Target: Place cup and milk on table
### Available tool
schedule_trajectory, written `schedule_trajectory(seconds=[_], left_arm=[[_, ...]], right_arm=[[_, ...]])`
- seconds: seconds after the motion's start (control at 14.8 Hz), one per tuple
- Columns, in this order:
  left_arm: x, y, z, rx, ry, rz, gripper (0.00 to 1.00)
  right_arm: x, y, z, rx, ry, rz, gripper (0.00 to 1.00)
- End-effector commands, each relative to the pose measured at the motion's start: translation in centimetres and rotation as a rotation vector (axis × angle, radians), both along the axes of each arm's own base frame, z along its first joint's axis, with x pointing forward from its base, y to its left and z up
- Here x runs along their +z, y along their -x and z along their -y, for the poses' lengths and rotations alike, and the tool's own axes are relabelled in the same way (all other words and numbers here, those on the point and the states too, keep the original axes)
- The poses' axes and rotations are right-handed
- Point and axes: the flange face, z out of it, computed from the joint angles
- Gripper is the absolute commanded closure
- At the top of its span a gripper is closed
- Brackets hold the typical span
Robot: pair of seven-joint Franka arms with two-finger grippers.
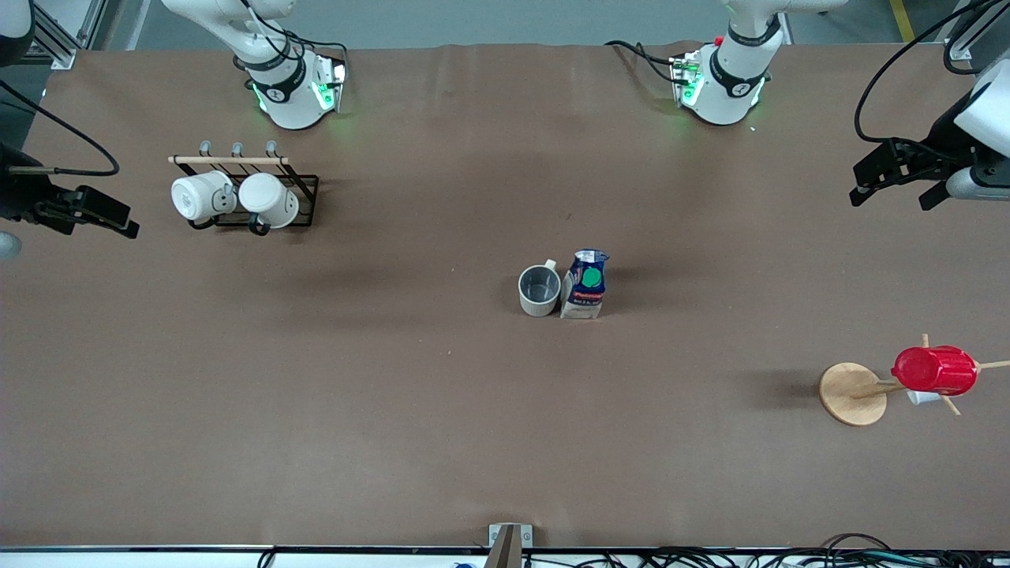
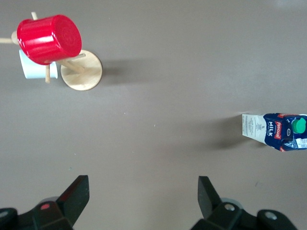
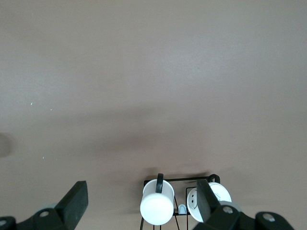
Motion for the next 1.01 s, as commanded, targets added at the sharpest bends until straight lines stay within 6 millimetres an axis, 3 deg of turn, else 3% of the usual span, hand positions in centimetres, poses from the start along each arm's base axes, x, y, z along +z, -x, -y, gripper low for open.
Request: schedule_trajectory(seconds=[0.0,0.2,0.61,0.94], left_arm=[[0.7,-2.8,0.2,-0.009,-0.025,-0.034,0.00],[1.4,-4.6,0.3,-0.009,-0.023,-0.044,0.00],[0.5,-3.0,0.8,-0.016,-0.072,-0.082,0.00],[0.6,-3.1,0.7,-0.009,-0.055,-0.065,0.01]], right_arm=[[0.1,0.7,0.2,-0.002,0.010,0.004,0.00],[0.1,0.7,0.3,-0.003,0.010,0.004,0.00],[0.0,0.7,0.4,0.005,0.010,0.002,0.00],[0.0,0.7,0.4,0.005,0.010,0.003,0.00]])
